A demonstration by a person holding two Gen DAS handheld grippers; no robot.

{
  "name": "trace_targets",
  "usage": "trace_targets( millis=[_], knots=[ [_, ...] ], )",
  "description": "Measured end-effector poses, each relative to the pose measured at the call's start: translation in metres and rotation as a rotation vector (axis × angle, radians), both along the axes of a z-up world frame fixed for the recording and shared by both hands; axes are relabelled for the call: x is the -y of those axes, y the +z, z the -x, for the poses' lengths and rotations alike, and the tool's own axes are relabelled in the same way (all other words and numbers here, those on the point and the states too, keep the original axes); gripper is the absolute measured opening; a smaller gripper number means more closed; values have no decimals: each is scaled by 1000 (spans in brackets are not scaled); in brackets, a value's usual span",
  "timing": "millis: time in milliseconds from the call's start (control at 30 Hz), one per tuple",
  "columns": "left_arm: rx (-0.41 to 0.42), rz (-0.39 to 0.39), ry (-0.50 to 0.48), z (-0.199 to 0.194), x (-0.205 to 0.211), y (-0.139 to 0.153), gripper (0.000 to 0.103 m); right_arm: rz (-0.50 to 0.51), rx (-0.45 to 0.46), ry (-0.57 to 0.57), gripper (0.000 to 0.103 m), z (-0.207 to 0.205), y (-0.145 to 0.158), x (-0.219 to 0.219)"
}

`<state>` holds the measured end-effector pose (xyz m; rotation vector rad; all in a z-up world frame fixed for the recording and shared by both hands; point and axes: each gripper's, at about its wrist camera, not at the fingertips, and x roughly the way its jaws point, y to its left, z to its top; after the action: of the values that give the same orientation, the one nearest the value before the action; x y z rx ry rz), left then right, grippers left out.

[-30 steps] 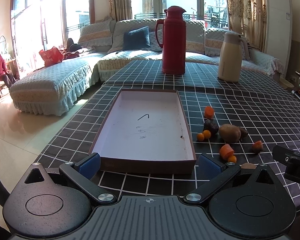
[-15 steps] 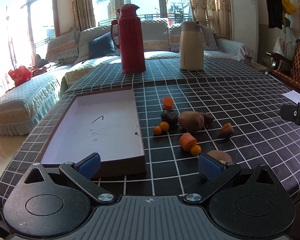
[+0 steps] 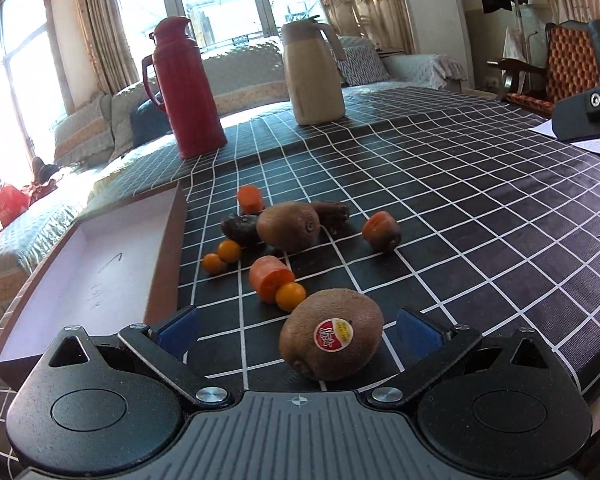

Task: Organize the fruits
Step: 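Grasp the stickered brown kiwi with the left gripper, then carry the kiwi into the white tray and open the left gripper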

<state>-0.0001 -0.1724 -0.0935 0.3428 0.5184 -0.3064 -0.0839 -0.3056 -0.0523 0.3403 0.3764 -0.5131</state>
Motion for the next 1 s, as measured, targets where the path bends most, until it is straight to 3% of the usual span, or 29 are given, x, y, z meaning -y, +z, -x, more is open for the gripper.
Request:
trace_targets(
  millis=[233, 267, 300, 333, 400, 667, 833, 1000],
  knots=[
    [-47, 39, -2, -14, 9, -14, 102, -8, 0, -2, 103, 1, -2, 1],
    [-57, 54, -3, -15, 9, -15, 98, -12, 1, -4, 103, 0, -2, 1],
    [-69, 59, -7, -16, 9, -16, 78, -15, 2, -5, 103, -1, -2, 2],
    [-97, 64, -13, -19, 9, -17, 66, -17, 1, -6, 103, -2, -2, 2],
    [-117, 97, -2, -23, 7, -18, 62, -23, 4, -9, 103, -3, -2, 2],
    [-132, 159, 14, -27, -3, -17, 61, -38, 10, -10, 103, -2, -4, 4],
    [-57, 205, 56, -37, -29, 16, 61, -34, -3, 2, 103, -6, -3, 2],
    [4, 204, 167, -72, -75, 44, 61, -17, -10, 23, 103, -10, -2, -5]
  ],
)
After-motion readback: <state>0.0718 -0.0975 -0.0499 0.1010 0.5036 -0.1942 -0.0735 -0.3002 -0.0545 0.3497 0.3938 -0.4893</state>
